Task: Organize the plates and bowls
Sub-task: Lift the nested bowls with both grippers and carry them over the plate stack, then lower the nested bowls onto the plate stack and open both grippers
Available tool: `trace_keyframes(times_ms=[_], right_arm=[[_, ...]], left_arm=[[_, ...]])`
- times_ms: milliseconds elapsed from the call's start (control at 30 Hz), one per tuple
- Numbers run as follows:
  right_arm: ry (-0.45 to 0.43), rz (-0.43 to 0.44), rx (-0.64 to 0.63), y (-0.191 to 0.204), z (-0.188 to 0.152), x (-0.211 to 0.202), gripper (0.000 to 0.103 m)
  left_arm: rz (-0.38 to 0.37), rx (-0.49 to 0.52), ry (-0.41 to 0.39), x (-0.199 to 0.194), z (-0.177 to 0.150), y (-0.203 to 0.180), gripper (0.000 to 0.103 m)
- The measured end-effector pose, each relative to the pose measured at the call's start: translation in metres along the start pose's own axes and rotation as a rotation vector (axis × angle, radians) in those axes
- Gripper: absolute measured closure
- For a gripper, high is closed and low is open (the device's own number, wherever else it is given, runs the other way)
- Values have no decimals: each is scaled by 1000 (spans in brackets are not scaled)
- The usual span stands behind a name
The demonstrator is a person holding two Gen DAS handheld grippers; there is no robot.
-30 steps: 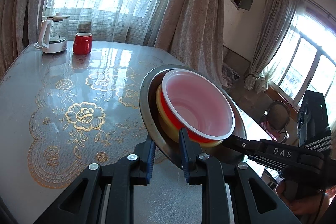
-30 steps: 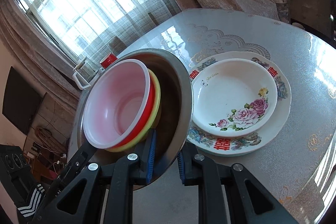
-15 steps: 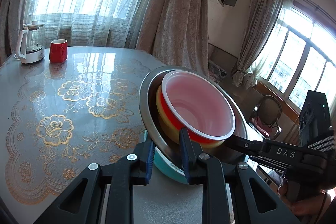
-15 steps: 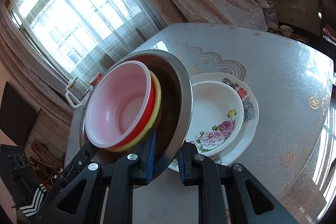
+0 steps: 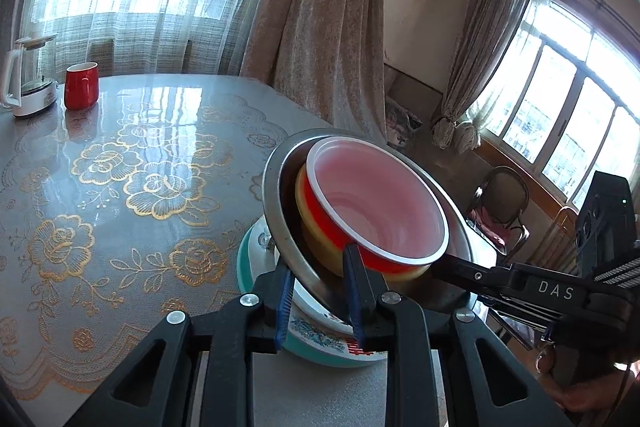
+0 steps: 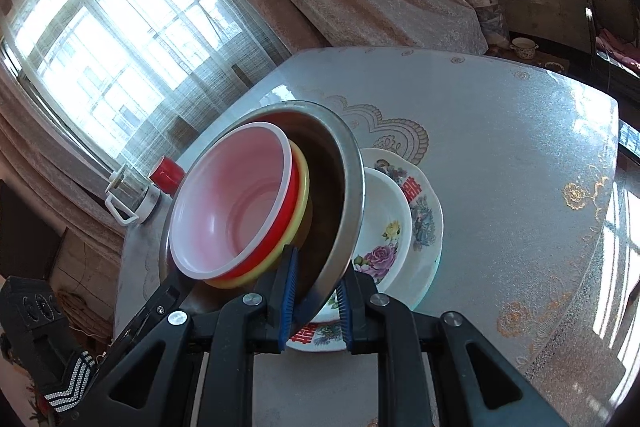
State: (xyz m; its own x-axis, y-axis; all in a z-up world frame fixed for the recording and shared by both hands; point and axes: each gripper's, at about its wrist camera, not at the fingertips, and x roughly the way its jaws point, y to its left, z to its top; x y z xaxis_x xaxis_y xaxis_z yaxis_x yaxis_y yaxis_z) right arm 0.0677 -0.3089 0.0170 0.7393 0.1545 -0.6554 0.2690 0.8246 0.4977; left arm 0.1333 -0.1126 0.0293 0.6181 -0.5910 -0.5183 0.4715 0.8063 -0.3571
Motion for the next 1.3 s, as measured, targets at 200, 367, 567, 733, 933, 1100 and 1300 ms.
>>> trace_keyframes(times_ms=[200,367,567,733,933,1100,1300], right_arm=[[13,-17,13,-9,2,4,84],[30,-30,29,-15,3,11,85],[44,-43,37,-21,4,19,85],[61,-58,58,-29,1,28,84],[59,-41,72,-36,1,28,84],[55,-15,88,-38,-2,23,82],[37,-18,99,-38,-4,15,82]], left_arm=[[-3,-7,29,14,-2,-2,78],[2,-14,54,26,-4,0,77],[11,-23,86,40,-9,0,76],[16,-35,110,51,-18,1,75],[15,-53,96,49,-21,3,75],[14,-48,93,41,-24,3,74],[24,-47,73,34,-27,1,73]])
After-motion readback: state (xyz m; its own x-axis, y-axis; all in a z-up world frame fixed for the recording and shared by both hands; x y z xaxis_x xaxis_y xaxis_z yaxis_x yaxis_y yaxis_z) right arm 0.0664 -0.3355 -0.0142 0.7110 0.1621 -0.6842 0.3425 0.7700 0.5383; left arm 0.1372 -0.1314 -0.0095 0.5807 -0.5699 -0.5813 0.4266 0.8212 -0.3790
